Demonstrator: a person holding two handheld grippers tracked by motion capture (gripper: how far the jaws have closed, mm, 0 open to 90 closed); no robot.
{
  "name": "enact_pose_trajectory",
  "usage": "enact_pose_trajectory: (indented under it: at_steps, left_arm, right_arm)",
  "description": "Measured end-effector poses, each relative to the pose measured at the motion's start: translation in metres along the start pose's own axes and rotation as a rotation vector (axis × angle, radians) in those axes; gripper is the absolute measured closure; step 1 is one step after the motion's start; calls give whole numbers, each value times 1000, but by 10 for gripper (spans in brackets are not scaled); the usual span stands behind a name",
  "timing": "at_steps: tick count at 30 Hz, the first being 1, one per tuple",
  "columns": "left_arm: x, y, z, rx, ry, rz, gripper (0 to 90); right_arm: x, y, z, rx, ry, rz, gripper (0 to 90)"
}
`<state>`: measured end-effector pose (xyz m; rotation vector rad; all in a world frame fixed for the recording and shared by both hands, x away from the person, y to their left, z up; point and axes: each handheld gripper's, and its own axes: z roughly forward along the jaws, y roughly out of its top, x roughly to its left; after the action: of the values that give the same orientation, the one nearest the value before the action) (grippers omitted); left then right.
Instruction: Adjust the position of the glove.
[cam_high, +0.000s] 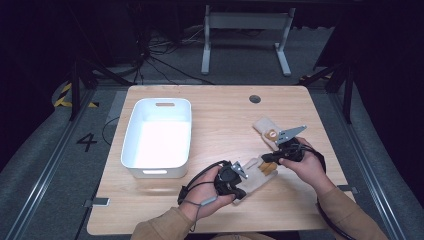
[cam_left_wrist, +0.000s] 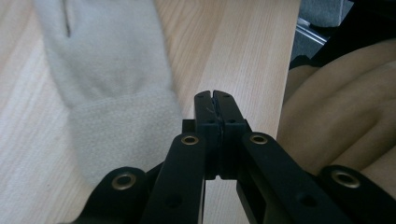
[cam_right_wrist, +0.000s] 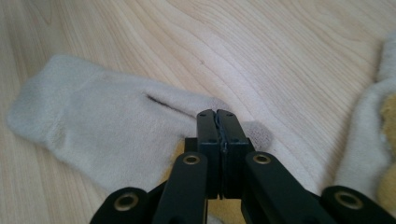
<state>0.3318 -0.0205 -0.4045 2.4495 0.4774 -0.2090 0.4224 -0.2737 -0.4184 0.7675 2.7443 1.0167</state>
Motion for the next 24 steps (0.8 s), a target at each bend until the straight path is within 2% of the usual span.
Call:
enact_pose_trajectory:
  at_steps: [7,9,17,24]
  left_arm:
    - [1,-2,7,10,-4,-1,900]
    - [3,-3,12,26,-7,-14,900]
    - [8,-5,19,64,-9,-24,900]
    - [13,-8,22,88,12,-32,900]
  right_arm:
    - [1,0,9,11,-1,-18,900]
    - [0,-1,12,13,-9,-22,900]
    - [-3,-5,17,29,-8,-3,900]
    - [-4,-7,21,55,-2,5,900]
